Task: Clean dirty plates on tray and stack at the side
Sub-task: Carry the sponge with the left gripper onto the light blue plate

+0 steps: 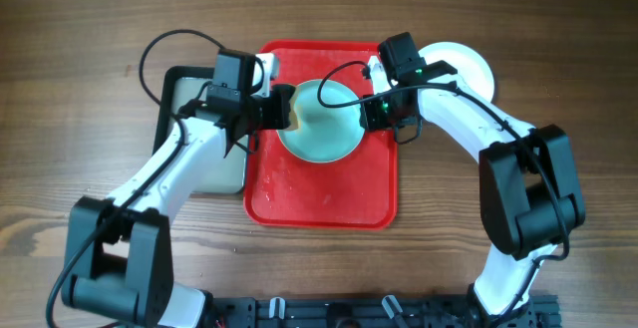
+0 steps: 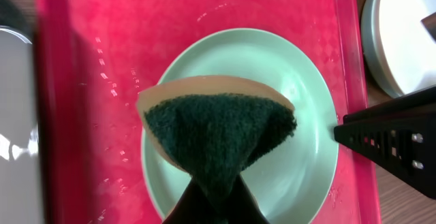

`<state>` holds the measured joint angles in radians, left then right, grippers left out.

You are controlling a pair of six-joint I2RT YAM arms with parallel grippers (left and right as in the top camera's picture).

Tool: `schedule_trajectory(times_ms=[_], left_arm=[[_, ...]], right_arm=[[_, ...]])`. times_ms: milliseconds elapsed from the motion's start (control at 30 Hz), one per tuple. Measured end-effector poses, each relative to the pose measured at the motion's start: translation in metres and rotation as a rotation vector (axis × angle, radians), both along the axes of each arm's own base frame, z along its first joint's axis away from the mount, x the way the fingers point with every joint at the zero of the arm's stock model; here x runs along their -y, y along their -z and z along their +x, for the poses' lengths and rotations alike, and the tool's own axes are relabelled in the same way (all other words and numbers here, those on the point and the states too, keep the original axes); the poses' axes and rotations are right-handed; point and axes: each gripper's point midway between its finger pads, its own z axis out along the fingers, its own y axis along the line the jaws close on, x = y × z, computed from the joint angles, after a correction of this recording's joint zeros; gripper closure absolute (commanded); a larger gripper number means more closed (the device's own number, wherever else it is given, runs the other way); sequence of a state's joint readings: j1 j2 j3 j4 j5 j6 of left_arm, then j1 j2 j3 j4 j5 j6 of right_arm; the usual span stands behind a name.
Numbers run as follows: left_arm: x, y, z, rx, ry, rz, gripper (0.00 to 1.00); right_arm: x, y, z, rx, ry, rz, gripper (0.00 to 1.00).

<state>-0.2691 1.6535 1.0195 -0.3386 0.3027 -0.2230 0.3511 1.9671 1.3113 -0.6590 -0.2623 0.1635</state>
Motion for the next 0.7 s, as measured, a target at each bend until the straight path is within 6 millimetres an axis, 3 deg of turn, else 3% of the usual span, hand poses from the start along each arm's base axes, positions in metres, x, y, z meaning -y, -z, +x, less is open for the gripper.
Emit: schedule_trajectory(times_ms=[233,300,400,700], left_arm=[[0.004,0.023,0.007,-0.023,-0.001,0.008,0.96],[0.004,0.033,0.005,-0.047,-0.003,0.017,0.96],[0.003,0.041,0.004,-0.066,-0.003,0.023,0.96],[0.003,0.042,0.002,-0.102,-0.054,0.000,0.96]], right_arm=[[-0.004,0.004,0.011,0.049,0.042,0.031,0.74],[-0.002,0.015,0.004,0.038,0.050,0.031,0.88],[-0.003,0.018,0.000,0.023,0.062,0.040,0.95],[-0.015,0.018,-0.006,0.019,0.037,0.049,0.96]])
